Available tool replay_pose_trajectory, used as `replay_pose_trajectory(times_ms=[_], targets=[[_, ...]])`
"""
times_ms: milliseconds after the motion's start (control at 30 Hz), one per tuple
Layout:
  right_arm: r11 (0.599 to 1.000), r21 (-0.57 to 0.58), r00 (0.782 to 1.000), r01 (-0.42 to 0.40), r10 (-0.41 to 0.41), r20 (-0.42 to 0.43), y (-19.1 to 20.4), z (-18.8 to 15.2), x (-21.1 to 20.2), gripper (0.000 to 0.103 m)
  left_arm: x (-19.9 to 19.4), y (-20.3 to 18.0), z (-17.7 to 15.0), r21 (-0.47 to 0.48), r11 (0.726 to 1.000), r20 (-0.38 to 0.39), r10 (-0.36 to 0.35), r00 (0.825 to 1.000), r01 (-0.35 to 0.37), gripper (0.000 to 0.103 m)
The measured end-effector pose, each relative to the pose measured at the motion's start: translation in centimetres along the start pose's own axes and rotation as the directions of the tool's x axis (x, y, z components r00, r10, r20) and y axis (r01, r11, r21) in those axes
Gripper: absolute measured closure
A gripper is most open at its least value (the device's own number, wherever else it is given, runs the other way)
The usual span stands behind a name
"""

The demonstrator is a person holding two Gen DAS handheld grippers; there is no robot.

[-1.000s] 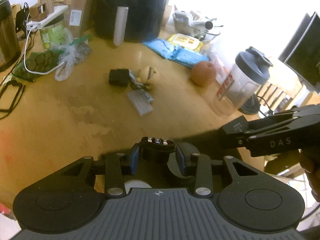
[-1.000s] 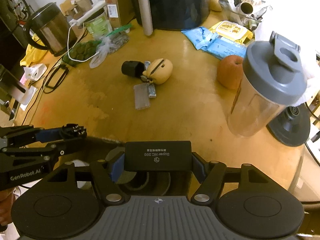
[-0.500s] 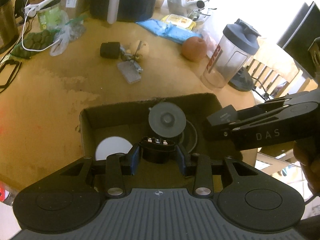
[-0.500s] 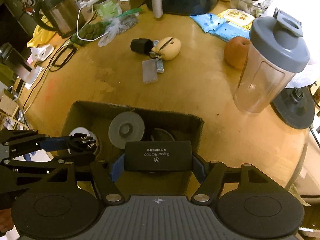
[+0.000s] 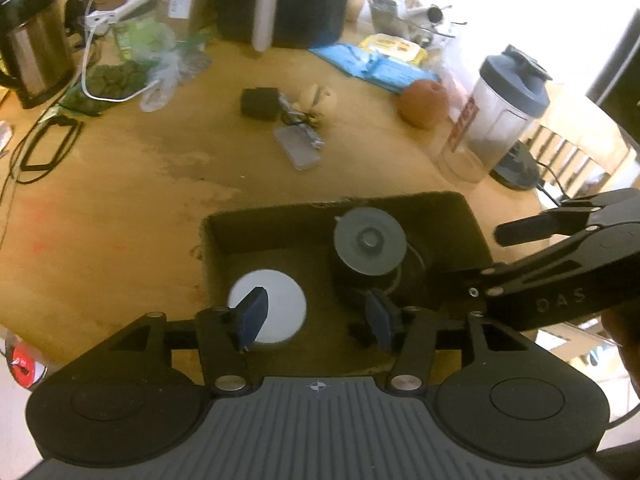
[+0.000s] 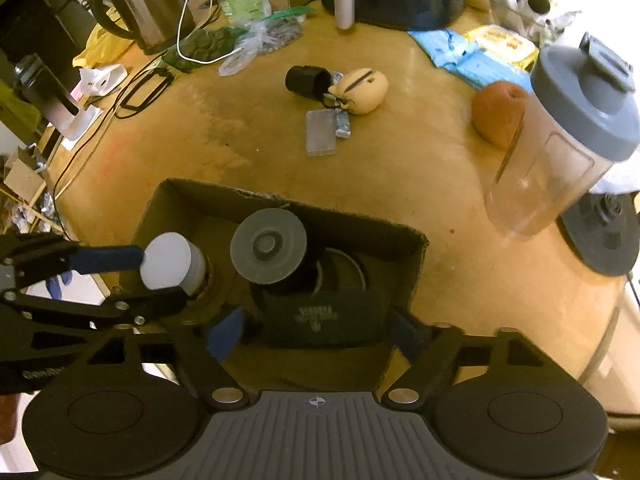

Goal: Organize rigid objects
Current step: 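Release the plug into the box with the left tool while right tool releases power bank, then reach the right tool to the yellow piggy-bank toy and grasp it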

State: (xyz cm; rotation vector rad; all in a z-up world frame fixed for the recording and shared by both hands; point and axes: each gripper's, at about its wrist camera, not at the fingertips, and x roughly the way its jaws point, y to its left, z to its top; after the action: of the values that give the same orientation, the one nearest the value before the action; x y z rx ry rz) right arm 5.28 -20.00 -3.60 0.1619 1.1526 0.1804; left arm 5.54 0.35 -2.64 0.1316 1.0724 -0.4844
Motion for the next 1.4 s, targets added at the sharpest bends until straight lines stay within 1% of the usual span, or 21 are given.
replay_pose_trajectory(times_ms=[100, 267, 500, 533, 567, 600, 667, 833, 1000, 1167, 1267, 1400], targets=[[1.000, -0.007, 1.000, -0.011, 0.011, 0.012, -0.1, 0.2, -0.3, 0.007, -0.4, 0.2, 0.0, -0.024, 1.000, 0.008, 0.011, 1.000, -0.010, 0.050], [1.000, -0.014, 1.000, -0.023, 0.023, 0.007, -0.4, 0.3, -0.2, 0.001, -0.8, 0.0, -0.1, -0.048, 0.998, 0.014, 0.035, 0.999, -0.034, 0.049], [0.999, -0.031, 1.000, -0.028, 0.028, 0.011, -1.0, 0.2, -0.3, 0.000, -1.3, -0.9, -0.6, -0.088, 0.994, 0.027, 0.070, 0.997, -0.067, 0.048], [0.999, -0.033, 1.000, -0.027, 0.027, 0.013, -1.1, 0.2, -0.3, 0.000, -1.3, -1.0, -0.6, -0.096, 0.993, 0.031, 0.078, 0.996, -0.075, 0.047], [0.999, -0.034, 1.000, -0.024, 0.025, 0.016, -1.3, 0.2, -0.4, 0.000, -1.4, -1.1, -0.7, -0.103, 0.991, 0.034, 0.086, 0.996, -0.082, 0.035], [0.999, -0.035, 1.000, -0.020, 0.021, 0.020, -1.4, 0.2, -0.4, 0.000, -1.6, -1.2, -0.7, -0.111, 0.990, 0.043, 0.095, 0.995, -0.090, 0.027], [0.999, -0.036, 0.999, -0.012, 0.013, 0.031, -1.6, 0.3, -0.6, 0.000, -2.1, -1.3, -0.9, -0.125, 0.987, 0.067, 0.109, 0.992, -0.100, 0.026], [0.999, -0.036, 0.998, -0.009, 0.012, 0.065, -1.5, 0.8, -1.0, 0.000, -2.6, -1.0, -0.7, -0.154, 0.982, 0.079, 0.126, 0.989, -0.113, 0.026], [0.999, -0.030, 0.996, 0.014, -0.012, 0.086, -1.3, 2.0, -0.8, 0.000, -2.5, -0.2, 0.6, -0.142, 0.985, 0.104, 0.111, 0.988, -0.096, 0.026], [0.999, 0.003, 0.995, 0.040, -0.041, 0.095, -1.5, 4.0, -0.9, 0.000, -2.3, 0.7, 3.0, -0.109, 0.992, 0.149, 0.086, 0.985, -0.070, 0.027], [0.998, 0.023, 0.991, 0.063, -0.065, 0.118, -1.7, 5.5, -1.1, 0.000, -2.1, 1.4, 4.7, -0.088, 0.994, 0.174, 0.078, 0.982, -0.063, 0.027], [0.994, 0.070, 0.986, 0.080, -0.089, 0.143, -2.1, 7.1, -1.0, 0.000, -1.6, 2.1, 6.2, -0.051, 0.998, 0.183, 0.058, 0.981, -0.049, 0.027]])
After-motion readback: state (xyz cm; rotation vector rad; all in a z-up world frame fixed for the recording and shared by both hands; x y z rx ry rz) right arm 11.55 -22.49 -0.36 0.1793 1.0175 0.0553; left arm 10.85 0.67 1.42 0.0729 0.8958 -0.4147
